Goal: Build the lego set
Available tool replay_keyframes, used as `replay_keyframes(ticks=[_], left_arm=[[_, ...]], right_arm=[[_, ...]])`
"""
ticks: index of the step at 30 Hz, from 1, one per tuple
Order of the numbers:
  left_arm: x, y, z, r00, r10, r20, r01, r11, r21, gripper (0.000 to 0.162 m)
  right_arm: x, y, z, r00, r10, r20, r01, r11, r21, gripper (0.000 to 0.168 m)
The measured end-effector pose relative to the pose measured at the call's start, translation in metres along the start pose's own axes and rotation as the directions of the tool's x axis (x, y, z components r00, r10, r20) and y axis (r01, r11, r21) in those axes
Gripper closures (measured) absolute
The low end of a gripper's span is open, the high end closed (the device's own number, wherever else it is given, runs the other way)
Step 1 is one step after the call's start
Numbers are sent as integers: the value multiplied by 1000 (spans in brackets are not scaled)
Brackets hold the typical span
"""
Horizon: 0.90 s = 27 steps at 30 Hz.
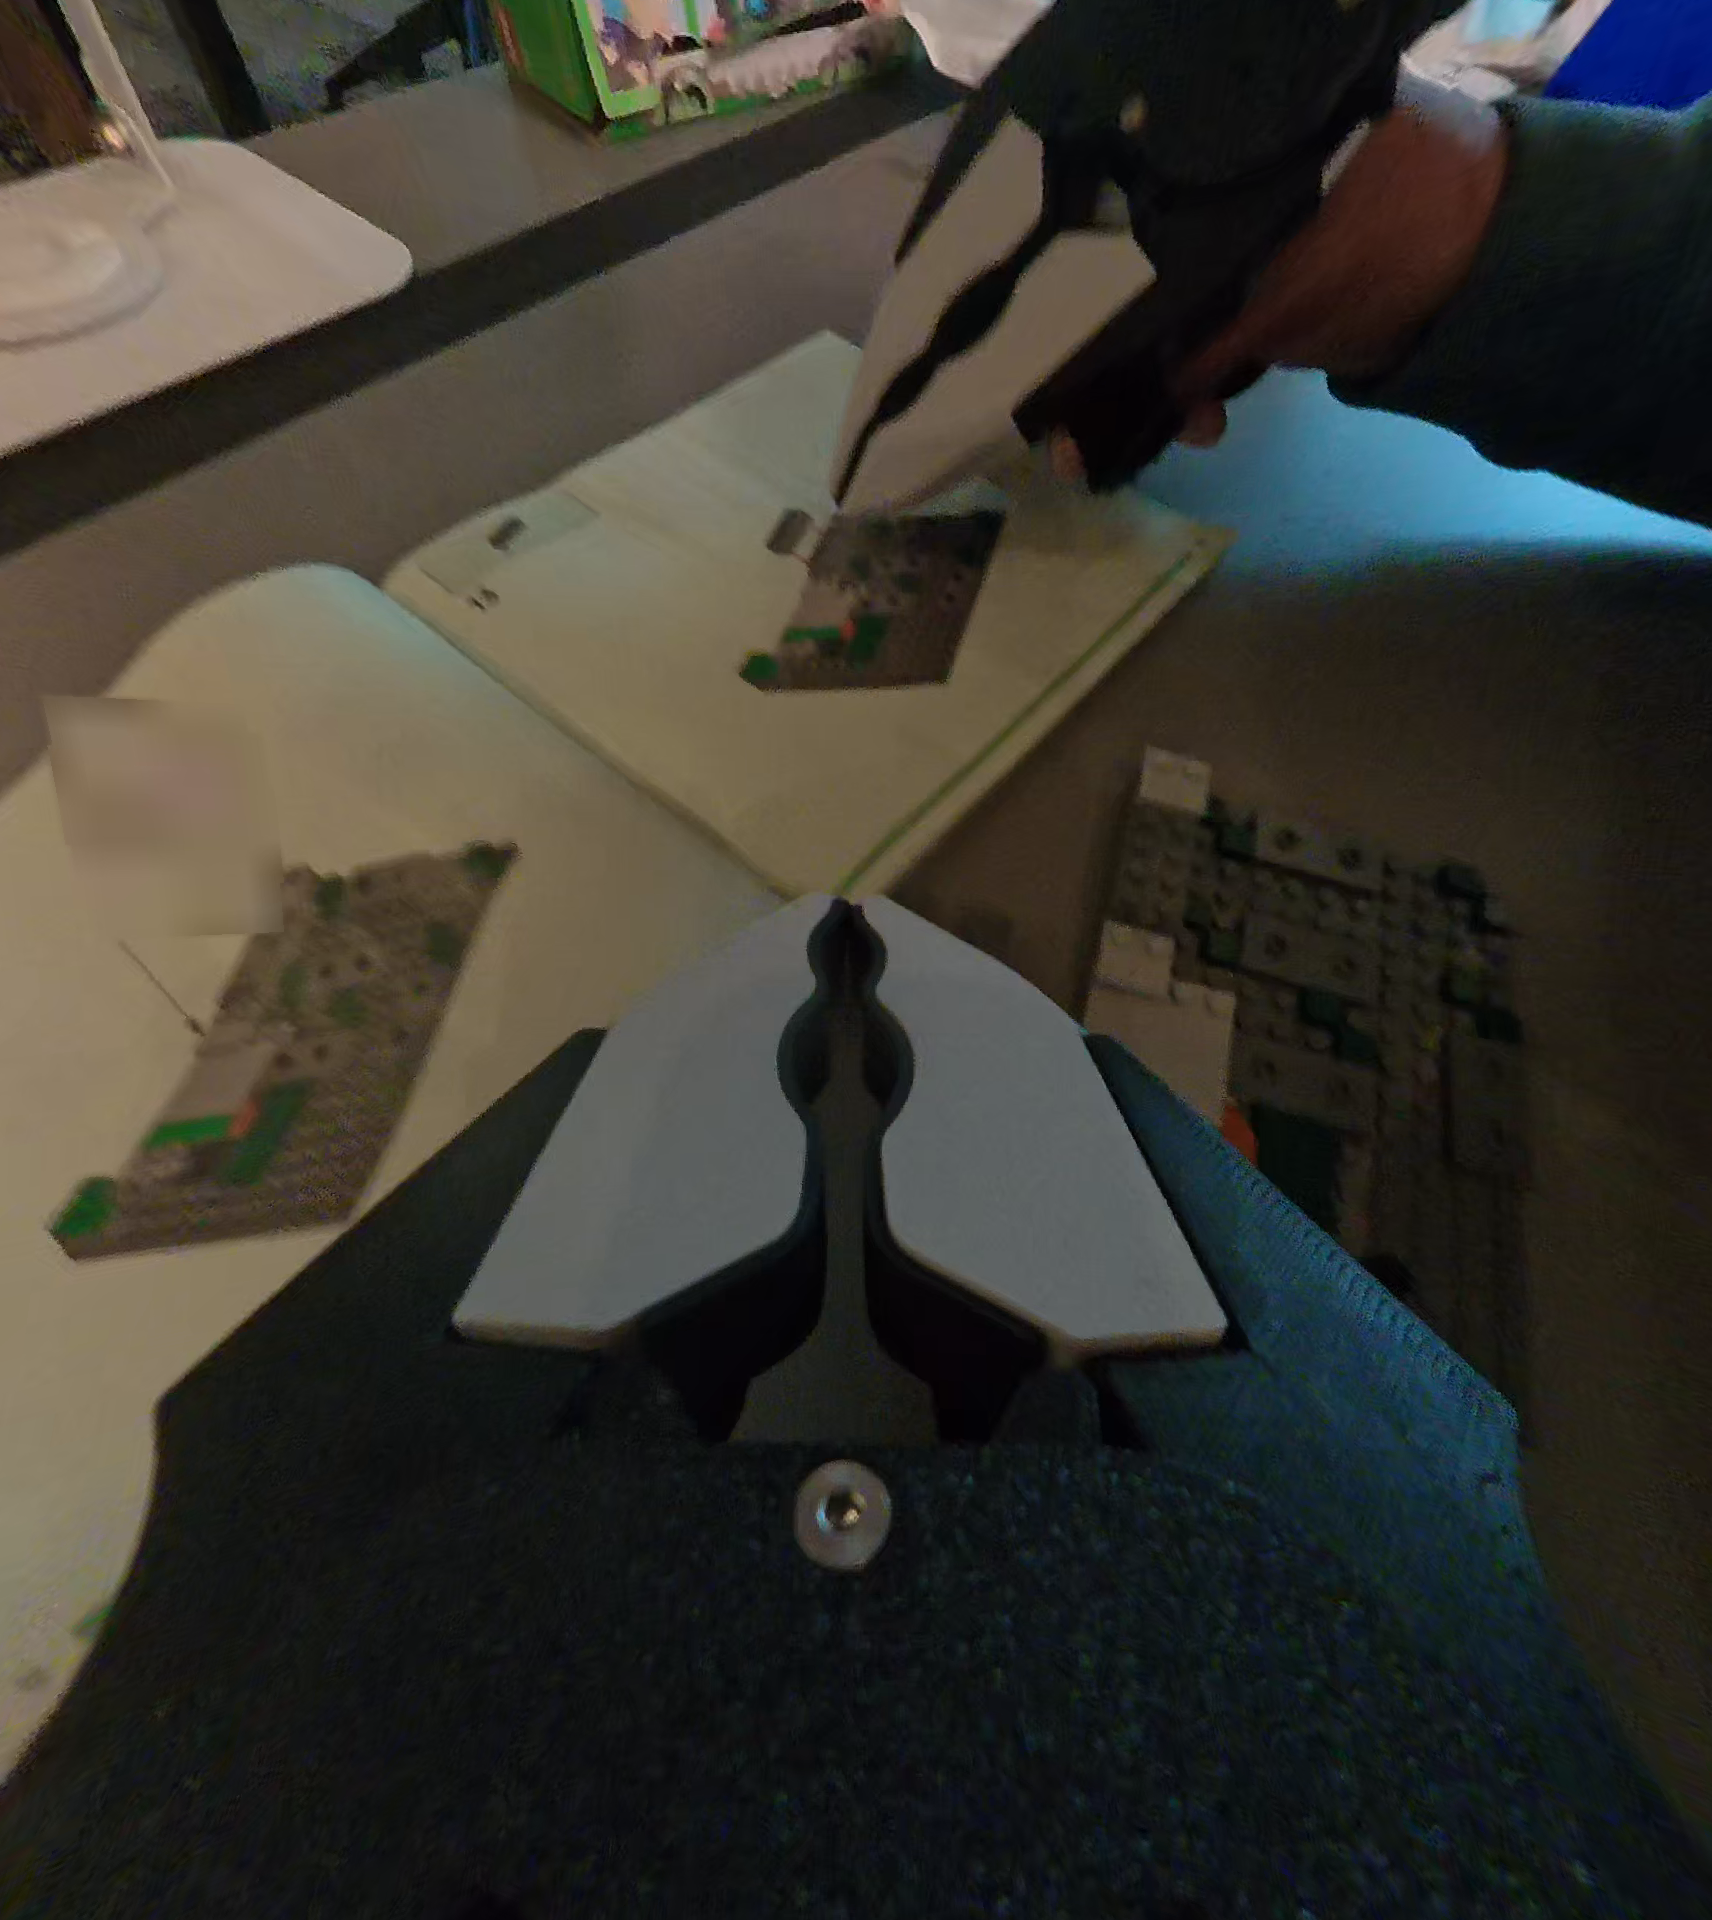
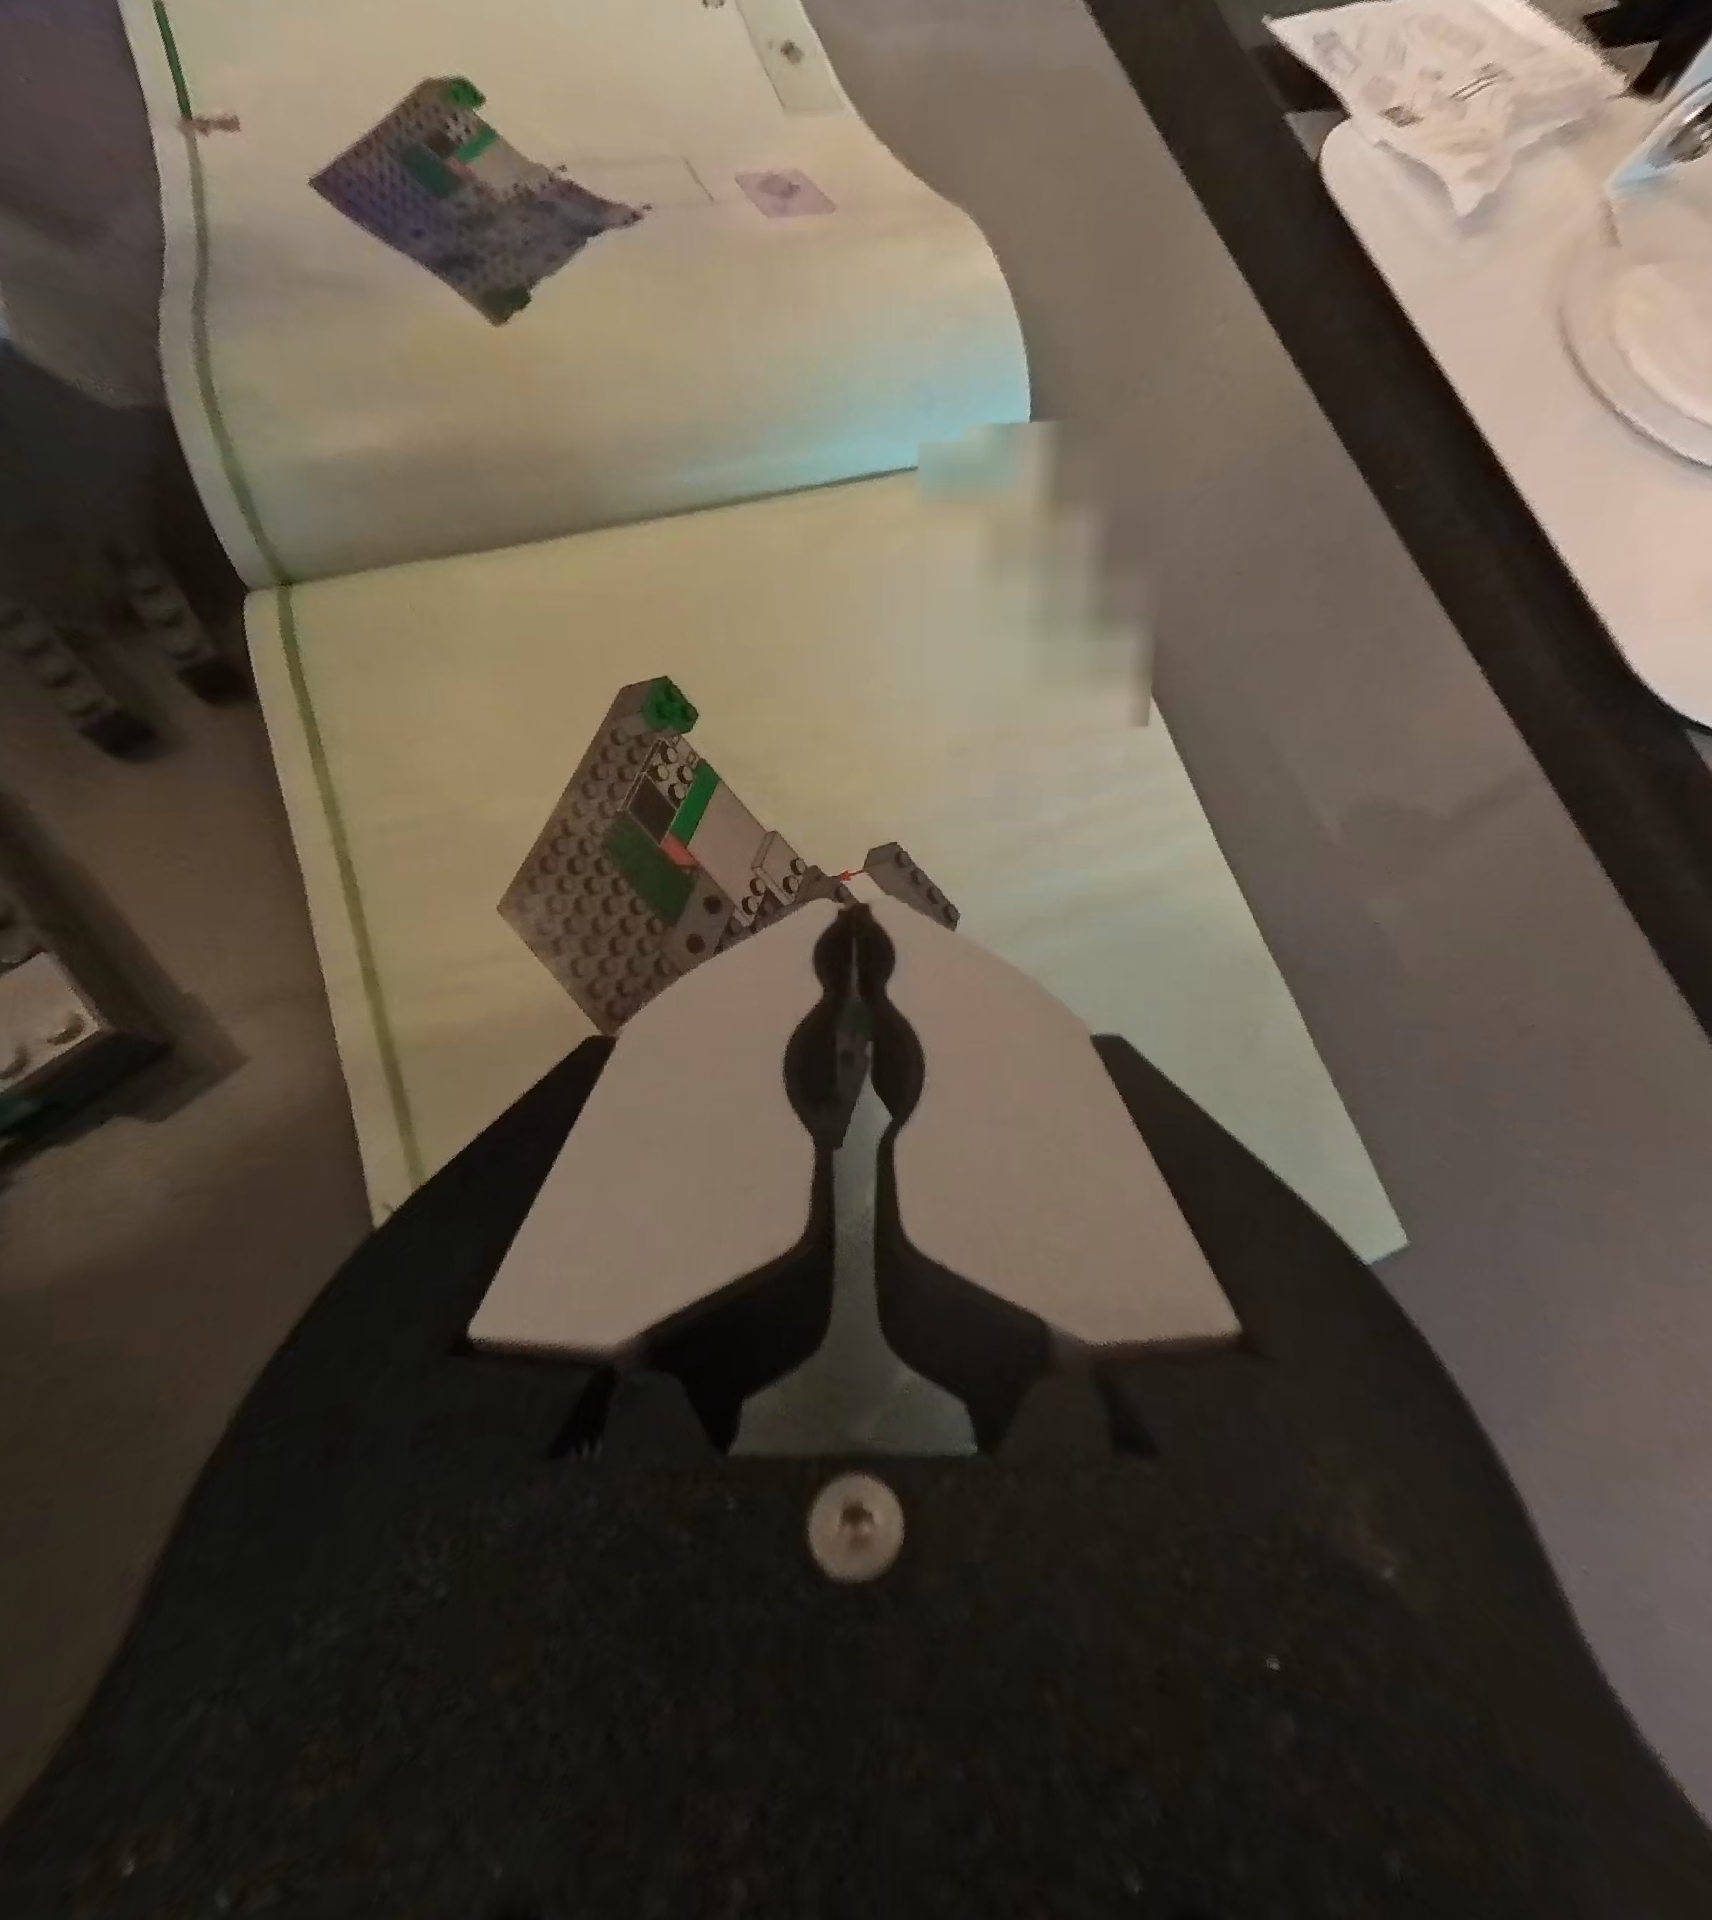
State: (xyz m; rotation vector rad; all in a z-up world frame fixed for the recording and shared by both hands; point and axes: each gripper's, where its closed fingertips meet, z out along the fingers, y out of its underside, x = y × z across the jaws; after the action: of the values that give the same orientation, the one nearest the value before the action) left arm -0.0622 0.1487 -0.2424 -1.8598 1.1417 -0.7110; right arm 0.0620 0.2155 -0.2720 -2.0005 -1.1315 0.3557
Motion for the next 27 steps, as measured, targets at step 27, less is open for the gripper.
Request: replay_keyframes(ticks=[27], left_arm=[[-11, -36, 132, 983, 95, -157, -135, 952, -274, 162]], right_arm=[[-24, 22, -81, 991, 133, -32, -125, 976, 176, 168]])
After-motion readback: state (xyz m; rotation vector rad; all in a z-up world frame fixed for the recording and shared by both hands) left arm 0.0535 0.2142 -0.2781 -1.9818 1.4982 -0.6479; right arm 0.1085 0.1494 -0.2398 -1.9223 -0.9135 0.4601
